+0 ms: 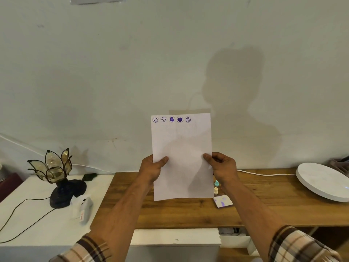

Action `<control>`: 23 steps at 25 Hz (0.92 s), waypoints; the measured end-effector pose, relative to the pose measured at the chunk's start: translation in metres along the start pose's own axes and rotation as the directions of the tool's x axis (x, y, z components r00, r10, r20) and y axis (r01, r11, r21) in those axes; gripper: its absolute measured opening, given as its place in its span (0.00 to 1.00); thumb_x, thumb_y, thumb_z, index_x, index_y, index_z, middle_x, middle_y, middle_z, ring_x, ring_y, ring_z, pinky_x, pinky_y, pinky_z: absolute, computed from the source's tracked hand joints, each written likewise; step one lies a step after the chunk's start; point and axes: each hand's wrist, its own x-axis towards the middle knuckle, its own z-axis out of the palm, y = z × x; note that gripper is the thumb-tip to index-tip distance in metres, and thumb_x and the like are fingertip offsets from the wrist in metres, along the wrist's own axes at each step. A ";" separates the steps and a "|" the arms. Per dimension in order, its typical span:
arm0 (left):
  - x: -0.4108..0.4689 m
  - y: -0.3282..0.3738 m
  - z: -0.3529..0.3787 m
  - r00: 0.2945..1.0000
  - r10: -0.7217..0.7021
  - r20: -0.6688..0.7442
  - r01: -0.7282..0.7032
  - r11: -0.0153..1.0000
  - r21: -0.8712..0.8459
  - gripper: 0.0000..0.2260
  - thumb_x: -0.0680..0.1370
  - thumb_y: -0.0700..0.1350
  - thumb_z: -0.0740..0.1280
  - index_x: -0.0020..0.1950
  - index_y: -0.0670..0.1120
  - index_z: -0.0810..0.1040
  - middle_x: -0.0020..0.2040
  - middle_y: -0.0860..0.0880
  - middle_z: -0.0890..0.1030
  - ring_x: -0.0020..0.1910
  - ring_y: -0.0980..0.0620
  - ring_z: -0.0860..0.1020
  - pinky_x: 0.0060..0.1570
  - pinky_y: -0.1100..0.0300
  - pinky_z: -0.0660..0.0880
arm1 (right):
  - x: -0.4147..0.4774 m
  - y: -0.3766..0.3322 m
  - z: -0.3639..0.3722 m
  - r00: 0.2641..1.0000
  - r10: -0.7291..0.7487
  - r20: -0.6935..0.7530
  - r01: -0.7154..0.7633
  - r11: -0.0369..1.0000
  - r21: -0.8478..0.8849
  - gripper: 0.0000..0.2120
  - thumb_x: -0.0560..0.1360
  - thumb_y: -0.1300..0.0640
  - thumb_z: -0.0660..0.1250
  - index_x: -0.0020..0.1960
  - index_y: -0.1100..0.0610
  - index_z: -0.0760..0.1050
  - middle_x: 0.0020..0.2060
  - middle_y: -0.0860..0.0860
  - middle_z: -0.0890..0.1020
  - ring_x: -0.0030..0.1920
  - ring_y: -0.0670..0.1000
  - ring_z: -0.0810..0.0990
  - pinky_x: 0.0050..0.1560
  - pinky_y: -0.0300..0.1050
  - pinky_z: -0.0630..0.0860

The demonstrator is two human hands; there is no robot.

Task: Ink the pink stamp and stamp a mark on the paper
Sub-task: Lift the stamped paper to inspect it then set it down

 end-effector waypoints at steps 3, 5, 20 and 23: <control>0.003 -0.004 0.001 1.000 -0.011 -0.003 0.011 1.000 -0.005 0.11 0.76 0.47 0.75 0.56 0.50 0.79 0.46 0.55 0.82 0.45 0.58 0.80 0.45 0.63 0.76 | 0.002 0.003 0.001 1.000 0.008 0.006 -0.008 1.000 -0.013 0.05 0.74 0.49 0.78 0.48 0.47 0.85 0.47 0.46 0.88 0.50 0.52 0.85 0.44 0.43 0.81; 0.006 -0.009 0.003 1.000 -0.018 -0.018 0.018 1.000 -0.023 0.11 0.76 0.47 0.75 0.56 0.50 0.79 0.47 0.55 0.82 0.45 0.59 0.80 0.43 0.64 0.75 | 0.002 0.012 -0.001 0.999 0.037 0.028 -0.036 0.999 -0.022 0.07 0.75 0.49 0.77 0.52 0.49 0.85 0.50 0.47 0.88 0.52 0.53 0.85 0.48 0.48 0.83; 0.030 -0.143 0.009 0.951 -0.267 -0.159 0.305 0.898 0.318 0.07 0.74 0.44 0.77 0.48 0.48 0.82 0.47 0.49 0.84 0.44 0.51 0.82 0.41 0.58 0.80 | 0.004 0.171 -0.010 0.963 0.229 -0.143 -0.246 0.962 -0.117 0.12 0.79 0.52 0.73 0.60 0.56 0.85 0.47 0.43 0.83 0.49 0.48 0.80 0.50 0.45 0.80; 0.035 -0.169 0.015 0.947 -0.252 -0.197 0.311 0.873 0.376 0.08 0.72 0.43 0.80 0.45 0.48 0.82 0.44 0.49 0.85 0.42 0.50 0.83 0.45 0.53 0.82 | 0.006 0.197 -0.009 0.956 0.258 -0.142 -0.284 0.934 -0.217 0.07 0.82 0.53 0.71 0.58 0.52 0.84 0.49 0.47 0.84 0.49 0.48 0.79 0.52 0.46 0.79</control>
